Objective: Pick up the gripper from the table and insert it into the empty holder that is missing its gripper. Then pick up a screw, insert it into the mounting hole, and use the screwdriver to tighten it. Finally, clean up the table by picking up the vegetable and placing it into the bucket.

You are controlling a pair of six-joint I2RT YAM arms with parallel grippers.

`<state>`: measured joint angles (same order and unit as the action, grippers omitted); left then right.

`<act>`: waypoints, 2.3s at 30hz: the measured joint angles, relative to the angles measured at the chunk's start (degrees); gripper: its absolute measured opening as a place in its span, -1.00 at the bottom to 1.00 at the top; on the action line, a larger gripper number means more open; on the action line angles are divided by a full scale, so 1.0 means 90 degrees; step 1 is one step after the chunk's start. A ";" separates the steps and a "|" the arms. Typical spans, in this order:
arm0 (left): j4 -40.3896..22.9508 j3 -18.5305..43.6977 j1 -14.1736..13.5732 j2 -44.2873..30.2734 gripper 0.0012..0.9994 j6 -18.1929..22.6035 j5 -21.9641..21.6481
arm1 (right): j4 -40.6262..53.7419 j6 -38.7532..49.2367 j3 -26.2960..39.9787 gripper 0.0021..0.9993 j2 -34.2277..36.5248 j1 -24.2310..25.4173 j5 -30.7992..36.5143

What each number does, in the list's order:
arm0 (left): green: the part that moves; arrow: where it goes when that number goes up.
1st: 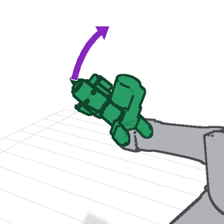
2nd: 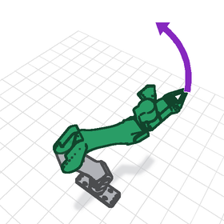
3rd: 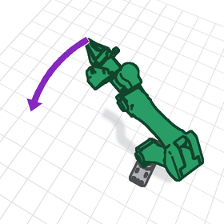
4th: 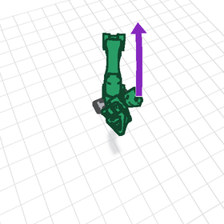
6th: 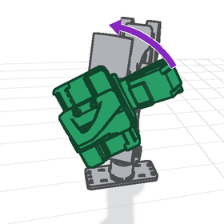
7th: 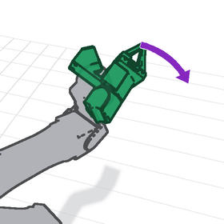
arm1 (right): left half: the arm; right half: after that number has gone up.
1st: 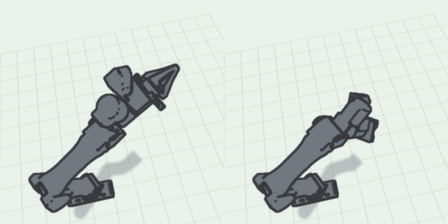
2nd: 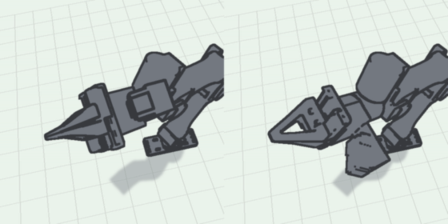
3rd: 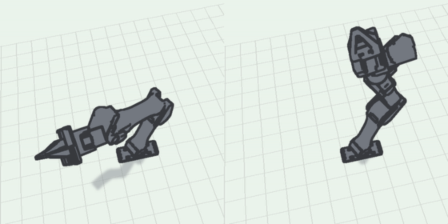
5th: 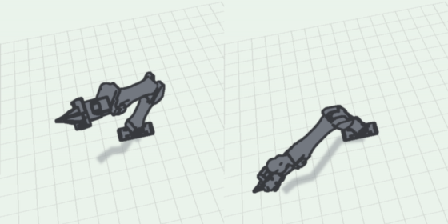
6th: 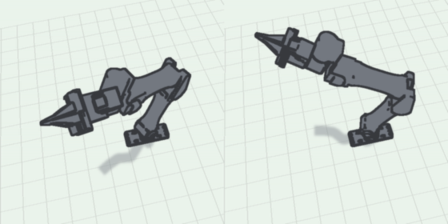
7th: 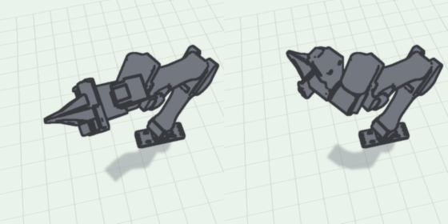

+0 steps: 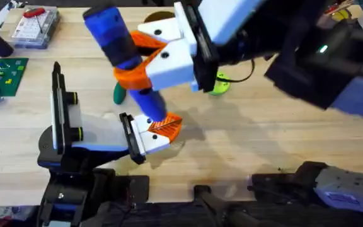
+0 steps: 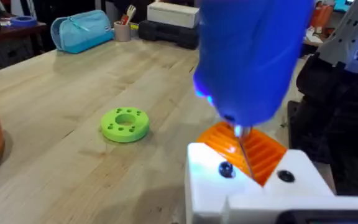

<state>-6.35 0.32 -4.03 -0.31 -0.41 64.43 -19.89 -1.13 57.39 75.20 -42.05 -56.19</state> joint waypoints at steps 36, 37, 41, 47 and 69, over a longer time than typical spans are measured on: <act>0.0010 0.0000 0.0000 0.0002 -0.99 -0.0002 -0.0043 | 0.5910 0.4773 0.2440 -0.95 0.3413 0.3100 0.7793; 0.0010 0.0000 0.0000 0.0002 -0.99 -0.0002 -0.0043 | 0.5907 0.4843 0.2440 -0.95 0.3576 0.3212 0.7810; 0.0010 0.0000 0.0000 0.0002 -0.99 0.0000 -0.0044 | 0.5891 0.5114 0.2440 -0.95 0.4108 0.3501 0.7840; 0.0010 0.0000 0.0000 0.0002 -0.94 0.0004 -0.0051 | 0.5876 0.5284 0.2473 -0.61 0.4275 0.3567 0.7946; 0.0544 0.0000 0.0000 0.0001 0.98 -0.0788 -0.0876 | 0.5879 0.3918 0.2614 0.99 0.1606 0.2506 0.8387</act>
<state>-1.45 0.32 -4.03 -0.31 -7.50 56.54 33.01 34.14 80.92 89.65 -19.50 19.30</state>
